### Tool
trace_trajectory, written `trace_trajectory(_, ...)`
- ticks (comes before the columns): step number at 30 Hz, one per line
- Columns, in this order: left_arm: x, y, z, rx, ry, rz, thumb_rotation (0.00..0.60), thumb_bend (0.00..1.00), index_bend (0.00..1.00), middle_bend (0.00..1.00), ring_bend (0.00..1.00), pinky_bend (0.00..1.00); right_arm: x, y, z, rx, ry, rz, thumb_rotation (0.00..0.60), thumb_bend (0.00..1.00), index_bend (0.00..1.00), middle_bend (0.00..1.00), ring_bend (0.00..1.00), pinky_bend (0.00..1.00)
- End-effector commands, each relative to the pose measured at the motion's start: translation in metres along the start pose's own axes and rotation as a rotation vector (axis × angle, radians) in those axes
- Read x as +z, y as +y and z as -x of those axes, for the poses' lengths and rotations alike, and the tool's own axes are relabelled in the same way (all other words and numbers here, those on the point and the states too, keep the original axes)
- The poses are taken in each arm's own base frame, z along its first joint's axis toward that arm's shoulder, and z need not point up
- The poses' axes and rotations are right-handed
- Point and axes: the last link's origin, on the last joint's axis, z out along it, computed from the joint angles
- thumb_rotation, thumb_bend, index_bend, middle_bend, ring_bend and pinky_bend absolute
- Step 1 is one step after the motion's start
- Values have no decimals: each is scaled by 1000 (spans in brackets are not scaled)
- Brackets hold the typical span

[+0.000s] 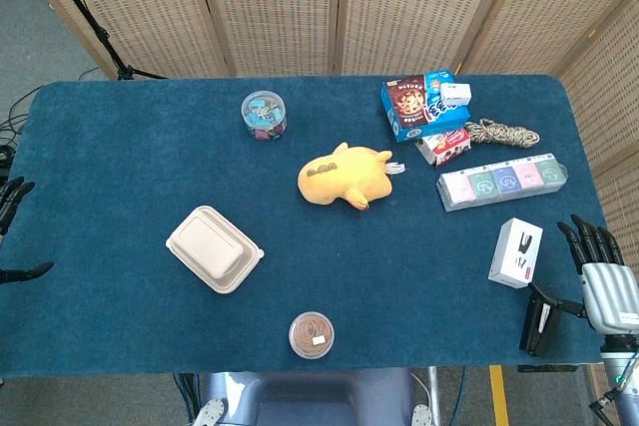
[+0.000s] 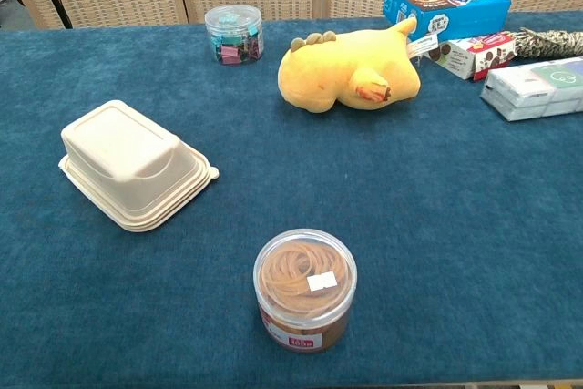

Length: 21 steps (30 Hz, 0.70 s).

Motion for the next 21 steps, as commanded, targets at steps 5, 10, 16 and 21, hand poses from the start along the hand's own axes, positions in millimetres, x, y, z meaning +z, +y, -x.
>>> trace_trajectory(5, -3, 0, -1, -5, 4, 2, 600, 0, 0, 0, 0, 0, 0, 0, 0, -9, -1, -9, 0, 0, 0, 0, 0, 0)
trace_trajectory(10, -5, -1, -4, -14, 17, 1, 600, 0, 0, 0, 0, 0, 7, -10, 4, 23, 1, -45, 0, 0, 0, 0, 0, 0)
trace_trajectory(16, -7, -5, -8, -32, 40, -6, 600, 0, 0, 0, 0, 0, 50, -59, 12, 20, -24, -184, 0, 0, 0, 0, 0, 0)
trace_trajectory(21, -5, -7, -8, -26, 33, -14, 600, 0, 0, 0, 0, 0, 93, -122, 22, 34, -61, -322, 0, 0, 0, 0, 0, 0)
